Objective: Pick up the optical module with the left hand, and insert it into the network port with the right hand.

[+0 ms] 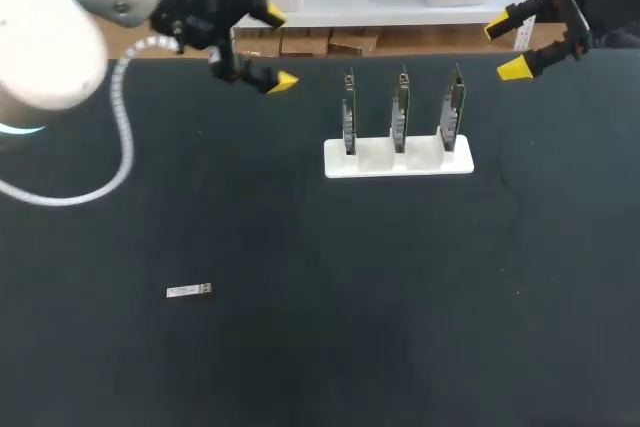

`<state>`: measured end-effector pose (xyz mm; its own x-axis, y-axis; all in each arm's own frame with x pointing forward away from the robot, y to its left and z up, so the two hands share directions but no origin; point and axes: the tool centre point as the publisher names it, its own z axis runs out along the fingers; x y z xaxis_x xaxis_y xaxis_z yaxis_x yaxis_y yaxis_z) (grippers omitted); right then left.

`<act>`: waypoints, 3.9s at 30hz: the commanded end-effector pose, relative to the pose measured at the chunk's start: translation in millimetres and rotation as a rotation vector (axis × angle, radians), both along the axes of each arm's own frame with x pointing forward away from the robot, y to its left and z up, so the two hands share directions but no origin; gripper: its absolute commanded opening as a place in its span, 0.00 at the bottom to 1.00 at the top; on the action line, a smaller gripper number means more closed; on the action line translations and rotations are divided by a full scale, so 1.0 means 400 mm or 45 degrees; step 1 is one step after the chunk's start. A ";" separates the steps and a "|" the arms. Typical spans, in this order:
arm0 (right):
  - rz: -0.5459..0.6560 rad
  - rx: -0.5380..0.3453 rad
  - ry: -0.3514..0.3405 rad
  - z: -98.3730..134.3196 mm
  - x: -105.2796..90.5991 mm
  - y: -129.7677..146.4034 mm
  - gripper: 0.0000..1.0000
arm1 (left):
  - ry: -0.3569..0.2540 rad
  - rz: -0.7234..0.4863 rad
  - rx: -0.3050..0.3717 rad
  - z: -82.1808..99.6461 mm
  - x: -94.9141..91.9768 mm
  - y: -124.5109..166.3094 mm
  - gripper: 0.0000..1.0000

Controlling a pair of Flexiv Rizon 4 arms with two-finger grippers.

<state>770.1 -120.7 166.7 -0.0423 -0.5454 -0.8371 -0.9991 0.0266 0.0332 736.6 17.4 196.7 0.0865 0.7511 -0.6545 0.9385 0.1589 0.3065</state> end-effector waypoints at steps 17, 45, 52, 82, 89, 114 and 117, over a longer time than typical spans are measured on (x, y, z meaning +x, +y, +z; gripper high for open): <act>-0.004 -0.001 -0.004 0.000 -0.004 0.001 1.00 | -0.007 0.225 0.146 0.011 -0.123 0.206 1.00; -0.004 -0.001 -0.004 0.000 -0.004 0.001 1.00 | -0.011 0.227 0.414 -0.094 -0.330 0.324 1.00; -0.004 -0.001 -0.004 0.000 -0.004 0.001 1.00 | -0.034 0.234 0.510 -0.142 -0.388 0.346 1.00; -0.004 -0.001 -0.004 0.000 -0.004 0.001 1.00 | 0.238 0.376 0.764 -0.252 -0.489 0.354 1.00; -0.004 -0.001 -0.004 0.000 -0.004 0.001 1.00 | 0.284 0.343 0.753 -0.284 -0.499 0.358 1.00; -0.004 -0.001 -0.004 0.000 -0.004 0.001 1.00 | 0.397 0.253 0.710 -0.372 -0.538 0.350 1.00; -0.004 -0.001 -0.004 0.000 -0.004 0.001 1.00 | 0.439 0.261 0.706 -0.386 -0.547 0.354 1.00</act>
<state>769.8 -120.7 166.8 -0.0423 -0.5456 -0.8370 -0.9991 0.0271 0.0328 518.2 155.2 46.5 -0.2386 0.9635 -0.1209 0.9636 0.2504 0.0933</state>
